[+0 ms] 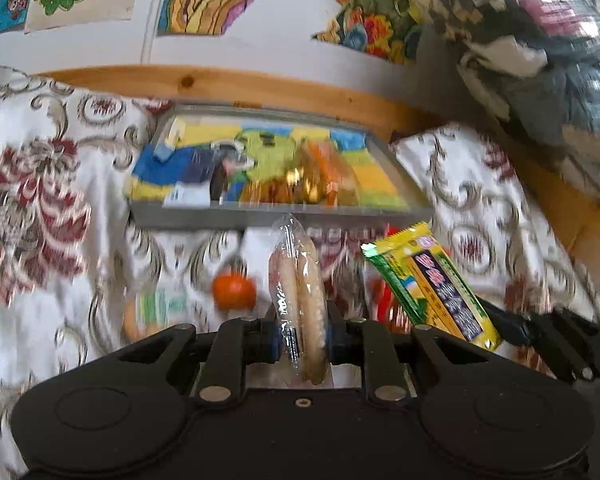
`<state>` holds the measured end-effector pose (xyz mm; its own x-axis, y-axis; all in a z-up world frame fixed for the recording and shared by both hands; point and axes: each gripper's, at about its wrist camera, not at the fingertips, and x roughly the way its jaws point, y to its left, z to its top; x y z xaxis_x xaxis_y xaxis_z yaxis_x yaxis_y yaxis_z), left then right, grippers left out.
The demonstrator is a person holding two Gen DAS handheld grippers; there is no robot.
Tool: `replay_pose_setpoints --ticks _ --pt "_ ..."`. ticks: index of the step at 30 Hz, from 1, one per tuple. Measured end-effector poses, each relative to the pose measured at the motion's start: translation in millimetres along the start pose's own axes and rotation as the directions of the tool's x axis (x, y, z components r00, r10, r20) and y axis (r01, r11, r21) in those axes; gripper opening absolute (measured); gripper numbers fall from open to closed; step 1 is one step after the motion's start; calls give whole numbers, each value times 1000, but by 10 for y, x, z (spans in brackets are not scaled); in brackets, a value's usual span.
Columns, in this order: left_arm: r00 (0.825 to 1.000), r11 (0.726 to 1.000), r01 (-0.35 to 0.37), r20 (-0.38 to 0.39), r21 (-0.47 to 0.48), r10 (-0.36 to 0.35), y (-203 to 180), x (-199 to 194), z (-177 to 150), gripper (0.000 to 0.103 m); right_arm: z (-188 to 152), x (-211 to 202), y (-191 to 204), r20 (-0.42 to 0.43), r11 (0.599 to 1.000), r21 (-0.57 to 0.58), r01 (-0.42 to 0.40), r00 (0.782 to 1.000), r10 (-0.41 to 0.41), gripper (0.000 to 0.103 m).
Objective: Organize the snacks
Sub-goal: 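Carry the yellow packet in the right tool and round cake in the left tool to the tray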
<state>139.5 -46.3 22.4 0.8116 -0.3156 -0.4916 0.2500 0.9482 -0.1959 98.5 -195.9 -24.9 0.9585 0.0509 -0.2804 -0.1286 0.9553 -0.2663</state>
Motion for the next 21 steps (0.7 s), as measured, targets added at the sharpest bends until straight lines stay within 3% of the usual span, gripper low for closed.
replay_pose_setpoints --ticks 11,21 --pt "991 996 -85 104 -30 88 45 479 910 21 350 621 -643 148 980 201 18 988 -49 53" --pt "983 985 -172 73 34 169 59 1253 1254 21 285 1330 -954 211 939 342 -38 977 -37 53"
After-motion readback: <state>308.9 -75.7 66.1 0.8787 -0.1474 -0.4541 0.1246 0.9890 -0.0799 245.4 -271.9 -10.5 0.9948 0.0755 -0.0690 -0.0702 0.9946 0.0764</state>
